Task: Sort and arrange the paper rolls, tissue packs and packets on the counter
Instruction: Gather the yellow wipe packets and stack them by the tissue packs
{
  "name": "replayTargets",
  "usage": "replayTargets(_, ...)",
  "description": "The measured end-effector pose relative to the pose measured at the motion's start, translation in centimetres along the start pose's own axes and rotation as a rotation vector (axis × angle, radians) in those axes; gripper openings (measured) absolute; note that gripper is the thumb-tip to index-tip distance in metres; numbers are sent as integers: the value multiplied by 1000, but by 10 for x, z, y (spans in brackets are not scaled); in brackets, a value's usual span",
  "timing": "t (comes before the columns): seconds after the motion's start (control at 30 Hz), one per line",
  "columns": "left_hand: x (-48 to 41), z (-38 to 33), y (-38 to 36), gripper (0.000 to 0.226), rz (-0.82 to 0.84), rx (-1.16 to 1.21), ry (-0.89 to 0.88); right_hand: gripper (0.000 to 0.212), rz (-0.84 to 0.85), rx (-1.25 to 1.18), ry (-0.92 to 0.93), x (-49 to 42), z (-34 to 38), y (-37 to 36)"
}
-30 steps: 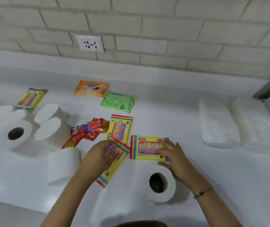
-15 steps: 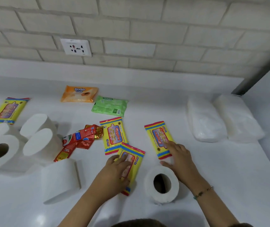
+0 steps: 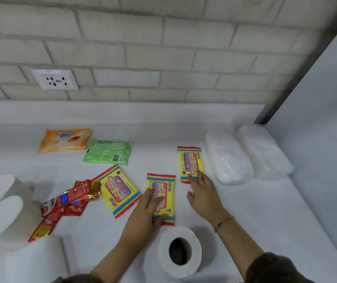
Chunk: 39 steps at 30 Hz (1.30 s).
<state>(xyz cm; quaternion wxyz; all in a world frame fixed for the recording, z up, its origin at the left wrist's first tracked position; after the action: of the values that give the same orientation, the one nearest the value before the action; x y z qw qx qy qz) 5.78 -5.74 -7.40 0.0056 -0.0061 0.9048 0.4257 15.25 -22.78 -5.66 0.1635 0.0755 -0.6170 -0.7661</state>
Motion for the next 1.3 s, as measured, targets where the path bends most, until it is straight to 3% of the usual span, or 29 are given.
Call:
replayTargets(0.23,-44,-5,-9,52,-44,-57,4,65,115,-14,-118,-47,-10,16)
replayTargets(0.57,-147,-16,1,49,-51,-43,64,66,100,-2,-119,-50,-12,12)
replayTargets(0.77,-155,-14,3,57,11,-102,62,66,107,10,-112,-51,-16,13)
replayTargets(0.87,-132,-15,26,58,-48,-6,35,74,68,23,-95,-50,-18,20)
replayTargets(0.93,-102,-6,49,53,-117,80,44,79,22,42,-32,-47,-7,25)
replayTargets(1.03,-50,26,81,39,-234,118,159,70,28,2,163,-39,30,25)
replayTargets(1.17,8,68,103,31,-301,91,288,56,186,-13,513,-24,93,7)
replayTargets(1.3,45,82,123,31,-341,26,309,58,289,29,731,-20,142,-8)
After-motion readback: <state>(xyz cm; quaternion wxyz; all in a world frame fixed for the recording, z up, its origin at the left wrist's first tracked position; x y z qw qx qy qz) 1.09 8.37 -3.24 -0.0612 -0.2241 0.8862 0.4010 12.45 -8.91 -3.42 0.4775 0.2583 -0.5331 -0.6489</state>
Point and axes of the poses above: each hand's wrist, its own x-axis away from the middle knuckle, its own y-axis out of the back of the hand, z = x × y, the point moved 7 cm from there along -x, towards the middle knuckle
